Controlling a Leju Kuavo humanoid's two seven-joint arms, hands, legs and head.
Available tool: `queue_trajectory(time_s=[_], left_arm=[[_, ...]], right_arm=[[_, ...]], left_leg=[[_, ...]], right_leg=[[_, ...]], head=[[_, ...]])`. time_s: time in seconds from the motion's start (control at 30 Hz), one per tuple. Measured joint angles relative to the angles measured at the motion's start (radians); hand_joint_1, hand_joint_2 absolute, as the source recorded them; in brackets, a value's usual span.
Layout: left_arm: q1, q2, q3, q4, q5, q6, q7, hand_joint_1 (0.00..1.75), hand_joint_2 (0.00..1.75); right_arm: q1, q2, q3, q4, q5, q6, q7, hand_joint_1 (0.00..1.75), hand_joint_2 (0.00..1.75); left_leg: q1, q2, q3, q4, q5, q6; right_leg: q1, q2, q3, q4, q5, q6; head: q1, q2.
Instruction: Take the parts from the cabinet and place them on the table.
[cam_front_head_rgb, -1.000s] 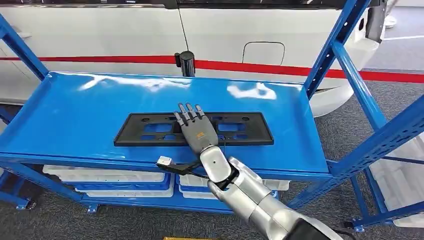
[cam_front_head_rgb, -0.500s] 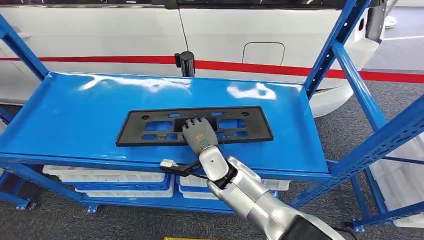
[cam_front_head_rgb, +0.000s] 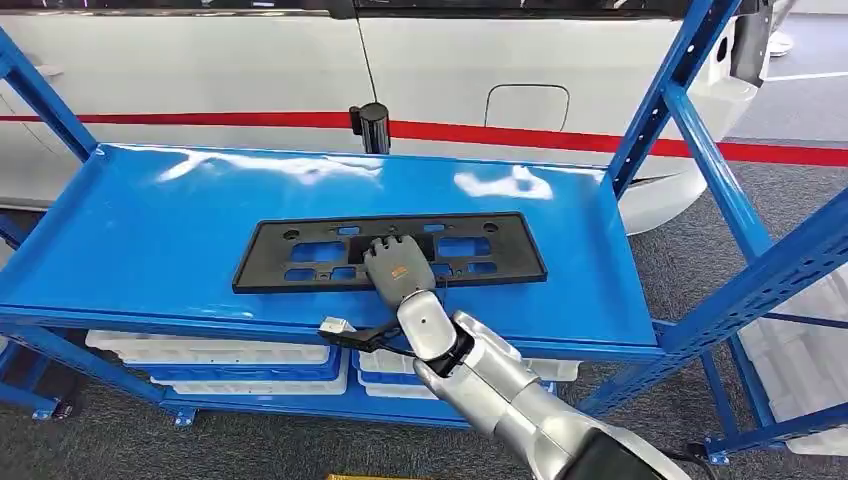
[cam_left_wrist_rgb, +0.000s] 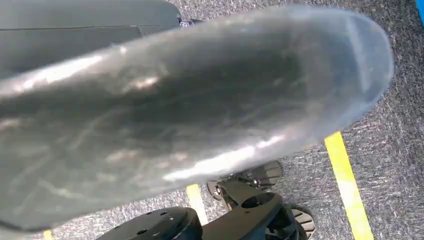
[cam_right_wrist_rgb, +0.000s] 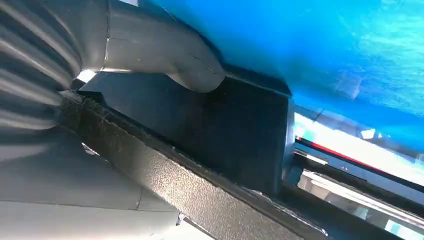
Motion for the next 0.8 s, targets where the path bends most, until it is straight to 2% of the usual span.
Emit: queue_trajectory(time_s=[0.77,0.8], left_arm=[[0.0,0.0,0.0,0.0,0.0,0.0,0.0,0.0,0.0],[0.0,0.0,0.0,0.0,0.0,0.0,0.0,0.0,0.0]], right_arm=[[-0.003,0.0,0.004,0.003,0.0,0.0,0.0,1.26,1.75],[-0.003,0.0,0.004,0.003,0.0,0.0,0.0,1.75,1.75]], left_leg=[[0.0,0.0,0.0,0.0,0.0,0.0],[0.0,0.0,0.0,0.0,0.0,0.0]], right_leg=[[0.0,0.0,0.0,0.0,0.0,0.0],[0.0,0.0,0.0,0.0,0.0,0.0]], head=[[0.0,0.0],[0.0,0.0]])
